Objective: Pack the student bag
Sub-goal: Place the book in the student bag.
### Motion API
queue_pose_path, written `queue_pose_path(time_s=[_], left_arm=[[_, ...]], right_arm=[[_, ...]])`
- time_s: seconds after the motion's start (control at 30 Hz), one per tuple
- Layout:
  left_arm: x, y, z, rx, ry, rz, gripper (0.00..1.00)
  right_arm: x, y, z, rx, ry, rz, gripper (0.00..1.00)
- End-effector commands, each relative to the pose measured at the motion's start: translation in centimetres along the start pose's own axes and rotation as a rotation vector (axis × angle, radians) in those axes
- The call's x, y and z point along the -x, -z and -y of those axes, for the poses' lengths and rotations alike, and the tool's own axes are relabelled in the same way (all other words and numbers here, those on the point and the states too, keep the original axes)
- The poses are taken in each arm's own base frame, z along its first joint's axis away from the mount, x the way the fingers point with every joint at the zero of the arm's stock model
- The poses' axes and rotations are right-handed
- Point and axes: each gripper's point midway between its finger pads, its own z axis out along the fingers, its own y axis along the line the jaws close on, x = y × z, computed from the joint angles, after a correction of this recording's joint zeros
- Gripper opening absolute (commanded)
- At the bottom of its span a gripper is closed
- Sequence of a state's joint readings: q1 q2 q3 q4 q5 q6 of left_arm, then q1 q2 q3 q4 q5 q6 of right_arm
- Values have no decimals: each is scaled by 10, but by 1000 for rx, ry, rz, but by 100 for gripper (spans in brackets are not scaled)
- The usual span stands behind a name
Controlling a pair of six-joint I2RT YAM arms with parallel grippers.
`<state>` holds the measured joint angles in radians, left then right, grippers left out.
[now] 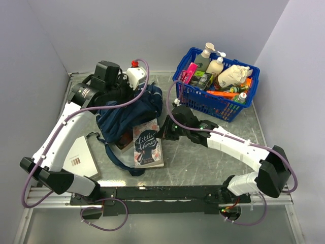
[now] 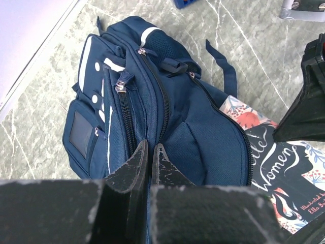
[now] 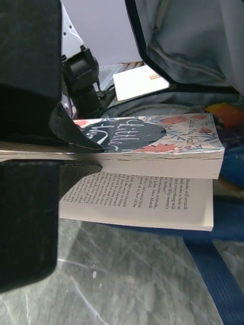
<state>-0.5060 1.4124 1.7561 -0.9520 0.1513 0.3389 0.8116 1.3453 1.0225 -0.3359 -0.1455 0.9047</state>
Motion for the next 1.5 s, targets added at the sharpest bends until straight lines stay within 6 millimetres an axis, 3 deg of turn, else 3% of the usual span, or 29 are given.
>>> queue_pose_path(time_s=[0.0, 0.07, 0.1, 0.17, 0.33, 0.53, 0.67, 0.7, 0.77, 0.8, 0.83, 0.9, 0.97, 1.0, 1.03, 1.07, 1.1, 1.13, 1.3, 1.37, 1.4, 1.43, 1.47], left_arm=[[97, 61, -17, 102, -101, 375, 1], [99, 64, -14, 96, -102, 376, 1], [101, 67, -13, 93, -100, 382, 1], [108, 73, -10, 82, -97, 400, 1], [110, 73, 3, 21, -53, 398, 1], [101, 61, 7, 11, -15, 385, 1], [88, 45, 5, 32, 8, 356, 1], [84, 41, 2, 47, 9, 345, 1], [75, 30, 0, 62, 8, 330, 1], [71, 25, 0, 68, 9, 322, 1], [61, 16, 1, 69, 12, 300, 1], [57, 6, -1, 78, 14, 300, 1], [44, -12, -1, 79, 26, 266, 1], [38, -24, -2, 79, 31, 241, 1], [33, -30, -5, 84, 40, 227, 1], [30, -34, -10, 95, 58, 218, 1], [28, -43, -14, 99, 72, 206, 1], [29, -45, -20, 109, 95, 209, 1], [14, -71, -56, 151, 180, 174, 1], [8, -83, -54, 104, 214, 162, 2], [5, -95, -43, 33, 227, 150, 5], [8, -96, -37, -5, 246, 148, 9], [9, -98, -32, -41, 259, 146, 21]], right_arm=[[24, -3, -35, 96, -49, 89, 0], [38, -15, -25, 26, -71, 152, 0], [48, -15, -33, 32, -80, 180, 0], [75, -22, -25, -44, -131, 299, 0], [110, -48, -28, -74, -230, 426, 0], [104, -87, -22, -109, -337, 394, 0], [88, -95, -22, -95, -340, 343, 0], [84, -95, -21, -94, -328, 327, 4], [74, -90, -20, -79, -302, 294, 20], [70, -88, -19, -72, -279, 279, 37], [66, -78, -15, -66, -260, 281, 46], [68, -66, -19, -10, -210, 317, 64], [66, -41, -10, 28, -179, 372, 69], [72, -30, -19, 102, -144, 421, 76], [64, -13, -10, 136, -126, 443, 78], [63, -4, -10, 162, -111, 466, 80], [66, 18, -16, 209, -78, 506, 82], [58, 20, -2, 188, -67, 501, 82], [44, 55, 8, 192, 46, 537, 77], [37, 65, 7, 185, 97, 529, 76], [30, 66, 5, 173, 131, 520, 76], [26, 66, 6, 161, 154, 507, 76], [17, 61, 14, 123, 177, 476, 76]])
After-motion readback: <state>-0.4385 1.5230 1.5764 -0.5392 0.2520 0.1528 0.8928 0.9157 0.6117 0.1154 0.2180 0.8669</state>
